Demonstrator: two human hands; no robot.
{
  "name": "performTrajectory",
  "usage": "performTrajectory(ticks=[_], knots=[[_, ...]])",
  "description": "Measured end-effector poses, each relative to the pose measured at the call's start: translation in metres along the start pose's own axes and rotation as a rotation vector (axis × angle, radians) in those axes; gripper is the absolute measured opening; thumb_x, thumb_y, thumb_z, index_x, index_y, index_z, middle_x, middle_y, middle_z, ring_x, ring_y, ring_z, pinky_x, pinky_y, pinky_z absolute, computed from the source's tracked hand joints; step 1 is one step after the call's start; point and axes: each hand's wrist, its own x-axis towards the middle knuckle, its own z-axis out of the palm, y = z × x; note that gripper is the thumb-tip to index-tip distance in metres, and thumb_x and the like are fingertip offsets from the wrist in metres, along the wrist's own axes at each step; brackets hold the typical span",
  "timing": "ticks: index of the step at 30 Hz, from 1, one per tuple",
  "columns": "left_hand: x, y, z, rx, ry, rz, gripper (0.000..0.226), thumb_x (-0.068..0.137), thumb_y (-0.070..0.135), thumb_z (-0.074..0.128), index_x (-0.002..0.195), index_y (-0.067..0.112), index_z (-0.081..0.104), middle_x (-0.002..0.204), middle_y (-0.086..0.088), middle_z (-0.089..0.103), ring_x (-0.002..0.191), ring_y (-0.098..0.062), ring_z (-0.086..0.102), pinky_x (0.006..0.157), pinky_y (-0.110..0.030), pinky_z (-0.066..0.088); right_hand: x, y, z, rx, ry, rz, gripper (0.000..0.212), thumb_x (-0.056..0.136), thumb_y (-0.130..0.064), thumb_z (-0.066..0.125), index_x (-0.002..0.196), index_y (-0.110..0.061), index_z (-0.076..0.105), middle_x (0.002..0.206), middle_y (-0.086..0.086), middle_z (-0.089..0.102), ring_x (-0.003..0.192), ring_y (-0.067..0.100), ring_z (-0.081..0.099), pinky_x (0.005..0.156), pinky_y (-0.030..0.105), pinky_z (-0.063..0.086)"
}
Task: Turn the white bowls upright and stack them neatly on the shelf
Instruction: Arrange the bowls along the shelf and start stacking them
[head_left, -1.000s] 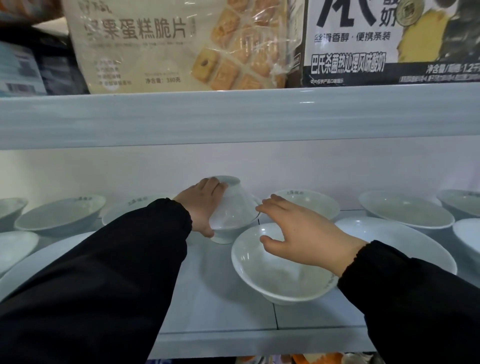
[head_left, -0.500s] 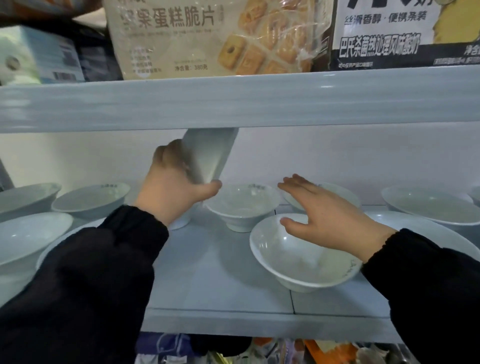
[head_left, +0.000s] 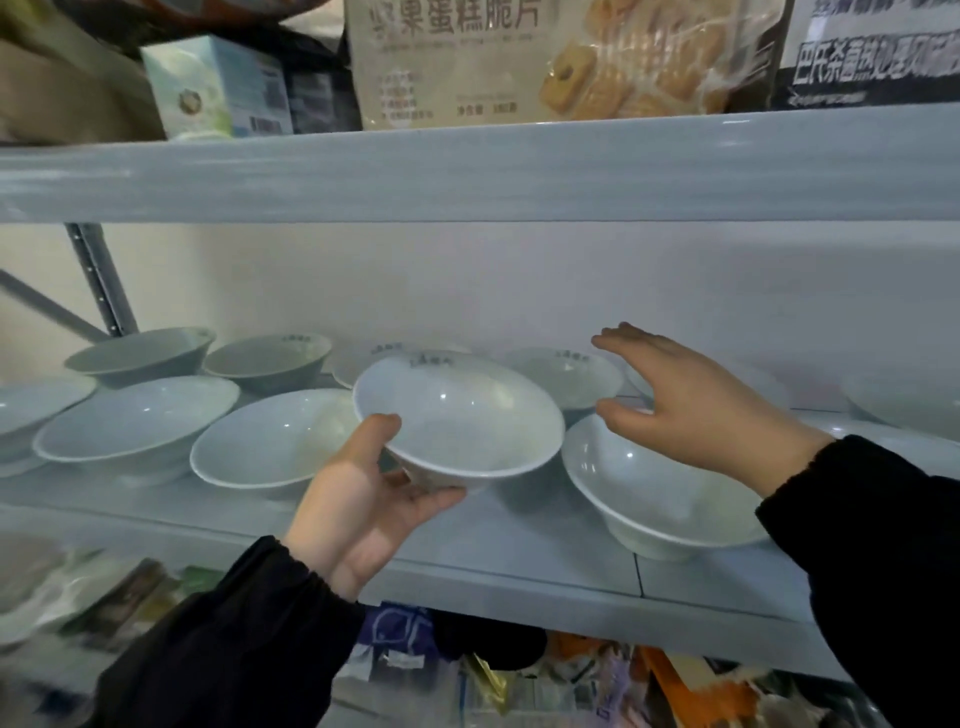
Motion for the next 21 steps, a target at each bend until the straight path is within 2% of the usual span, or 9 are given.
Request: performTrajectory(ticks=[4,8,10,14,17,21], knots=[[-0.004,-0.005,-0.002,-0.049,-0.008,-0.067,0.033,0.098,0.015,0.047,0.129,0.004,0.048,0.127,-0.028,0.055,0.109,-0.049,0.06,0.075,-0.057,0.057,-0.014,-0.009,0.005,0.028,-0.08,-0.023,0.076,0.085,-0.062,0.055,0.153,-0.033,0.035,0.16,-0.013,0.033,0.147,0.0,0.023,0.113,0.015,0.017],[-0.001,-0.012,-0.01,-0.058,0.011,-0.099,0.033,0.096,0.008,0.048,0.129,0.003,0.048,0.13,-0.029,0.053,0.109,-0.052,0.059,0.074,-0.057,0.057,-0.036,-0.019,0.014,-0.046,-0.248,-0.051,0.087,0.085,-0.067,0.057,0.157,-0.036,0.02,0.162,-0.019,0.021,0.148,-0.003,0.016,0.115,0.014,0.014],[-0.001,-0.016,-0.012,-0.053,0.031,-0.114,0.033,0.096,0.005,0.048,0.129,0.003,0.047,0.129,-0.029,0.052,0.11,-0.052,0.057,0.073,-0.059,0.056,-0.044,-0.021,0.02,-0.061,-0.301,-0.048,0.092,0.083,-0.069,0.058,0.157,-0.04,0.013,0.162,-0.022,0.017,0.148,-0.004,0.015,0.117,0.016,0.018],[-0.001,-0.023,-0.011,-0.042,0.057,-0.16,0.024,0.099,0.003,0.045,0.122,0.001,0.048,0.125,-0.028,0.053,0.108,-0.05,0.057,0.071,-0.061,0.057,-0.053,-0.018,0.031,-0.125,-0.39,0.002,0.101,0.083,-0.074,0.054,0.159,-0.034,0.001,0.166,-0.018,-0.001,0.15,-0.002,0.005,0.121,0.023,0.019],[0.002,-0.025,-0.015,-0.028,0.069,-0.177,0.029,0.099,0.001,0.046,0.127,-0.002,0.045,0.125,-0.029,0.053,0.109,-0.05,0.057,0.066,-0.054,0.059,-0.054,-0.018,0.031,-0.128,-0.424,0.049,0.101,0.084,-0.074,0.052,0.159,-0.033,-0.001,0.166,-0.017,-0.003,0.151,0.0,0.002,0.122,0.025,0.018],[0.005,-0.024,-0.023,0.037,0.058,-0.186,0.025,0.099,0.003,0.048,0.123,-0.006,0.048,0.122,-0.027,0.059,0.107,-0.044,0.062,0.066,-0.048,0.061,-0.054,-0.018,0.028,-0.13,-0.434,0.091,0.098,0.085,-0.074,0.052,0.159,-0.034,0.003,0.167,-0.015,0.003,0.151,0.004,0.012,0.12,0.025,0.02]])
